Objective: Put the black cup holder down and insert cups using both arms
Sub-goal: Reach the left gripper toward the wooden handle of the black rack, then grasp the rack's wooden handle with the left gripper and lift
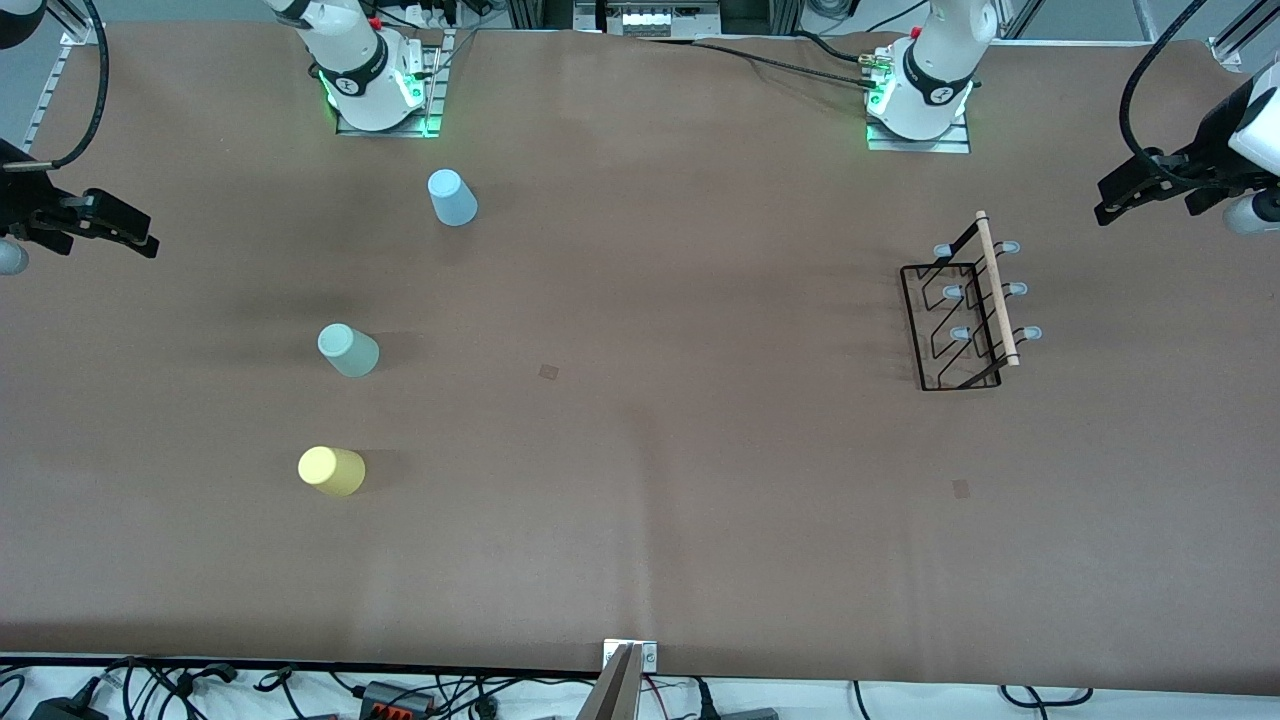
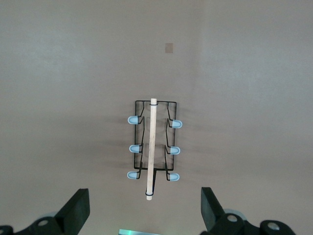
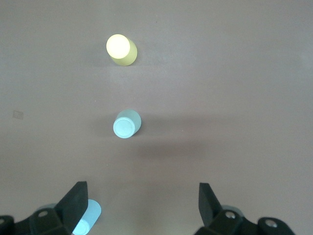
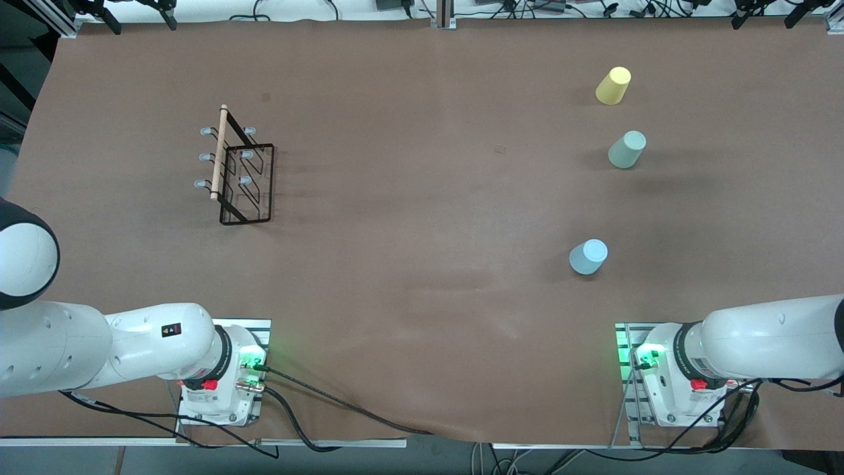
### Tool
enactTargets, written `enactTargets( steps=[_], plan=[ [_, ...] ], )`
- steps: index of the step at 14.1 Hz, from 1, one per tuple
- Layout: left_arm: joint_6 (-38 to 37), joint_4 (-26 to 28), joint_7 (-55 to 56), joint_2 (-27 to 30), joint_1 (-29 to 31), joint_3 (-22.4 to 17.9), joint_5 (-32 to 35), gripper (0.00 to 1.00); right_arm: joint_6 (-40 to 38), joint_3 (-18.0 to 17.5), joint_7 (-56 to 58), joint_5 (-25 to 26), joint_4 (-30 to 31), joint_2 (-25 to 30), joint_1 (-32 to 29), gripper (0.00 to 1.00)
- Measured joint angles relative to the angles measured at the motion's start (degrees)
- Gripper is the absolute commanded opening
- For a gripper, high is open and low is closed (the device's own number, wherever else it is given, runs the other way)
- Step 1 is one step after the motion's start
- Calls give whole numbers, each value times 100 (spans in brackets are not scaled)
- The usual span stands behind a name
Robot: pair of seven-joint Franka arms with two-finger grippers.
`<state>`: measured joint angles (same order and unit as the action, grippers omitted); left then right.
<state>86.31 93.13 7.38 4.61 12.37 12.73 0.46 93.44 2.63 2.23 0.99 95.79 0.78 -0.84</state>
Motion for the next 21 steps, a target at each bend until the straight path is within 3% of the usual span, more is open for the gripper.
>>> enactTargets(
  steps=[11,17,21],
  plan=[
    [17,-27,0,-285,-4,9,-29,100,2,-9,1,0,27,-55,8,100],
    [418,-263,0,-1321,-2,9,-30,100,38,-15,2,0,31,-168,22,100],
    [1680,813,-1,-1254,-13,48,-28,100,71,-23,2,0,29,-167,25,100]
  ],
)
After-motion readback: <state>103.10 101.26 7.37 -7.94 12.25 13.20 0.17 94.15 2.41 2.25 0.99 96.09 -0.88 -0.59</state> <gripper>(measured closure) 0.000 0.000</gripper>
